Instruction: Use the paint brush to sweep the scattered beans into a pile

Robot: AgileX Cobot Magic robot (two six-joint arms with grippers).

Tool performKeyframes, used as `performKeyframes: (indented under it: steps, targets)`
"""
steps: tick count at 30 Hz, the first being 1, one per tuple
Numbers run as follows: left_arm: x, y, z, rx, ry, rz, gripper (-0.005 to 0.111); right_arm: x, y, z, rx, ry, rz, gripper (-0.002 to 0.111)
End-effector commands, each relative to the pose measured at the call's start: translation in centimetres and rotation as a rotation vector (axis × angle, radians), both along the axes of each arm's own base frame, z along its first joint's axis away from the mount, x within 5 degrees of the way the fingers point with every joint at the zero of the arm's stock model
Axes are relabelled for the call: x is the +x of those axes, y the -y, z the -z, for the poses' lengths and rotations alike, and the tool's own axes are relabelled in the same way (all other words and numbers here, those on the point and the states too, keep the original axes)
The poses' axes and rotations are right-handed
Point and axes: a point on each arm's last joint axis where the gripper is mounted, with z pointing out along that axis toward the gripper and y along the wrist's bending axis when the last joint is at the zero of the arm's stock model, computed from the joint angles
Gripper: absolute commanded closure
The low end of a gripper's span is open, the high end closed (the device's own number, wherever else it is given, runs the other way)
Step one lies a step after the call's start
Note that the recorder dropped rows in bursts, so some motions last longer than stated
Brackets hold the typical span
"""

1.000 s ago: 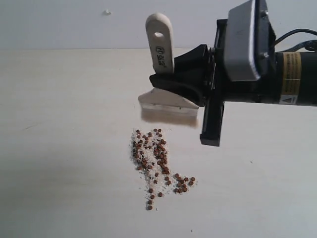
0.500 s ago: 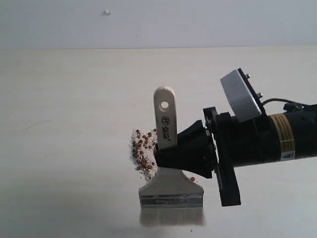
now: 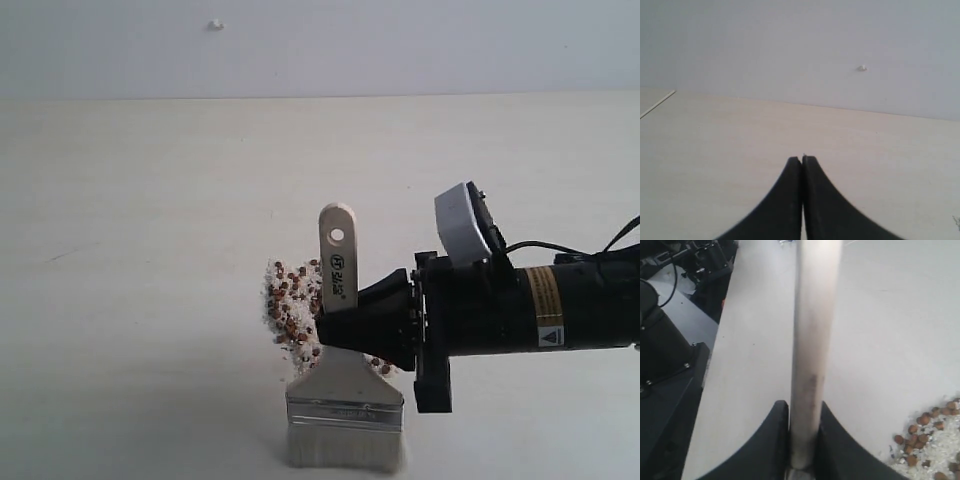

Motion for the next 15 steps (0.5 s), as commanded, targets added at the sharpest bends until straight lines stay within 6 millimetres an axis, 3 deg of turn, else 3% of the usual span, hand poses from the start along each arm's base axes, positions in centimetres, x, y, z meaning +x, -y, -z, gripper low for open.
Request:
performKeyframes:
  steps: [1,10,15]
  targets:
    - [0.0,0.0,0.0,-0.012,0.004,0.006,0.107,1.5,-0.1,0.4,0.023,0.064,0.058,0.108]
    - [0.0,0.0,0.0,-0.012,0.004,0.006,0.107,7.7,-2.1,0.1,0.054,0.127,0.072,0.108]
    - [0.0,0.0,0.0,-0.012,0.004,0.006,0.107,9.3,-2.9,-0.6,0.095,0.118,0.029,0.108]
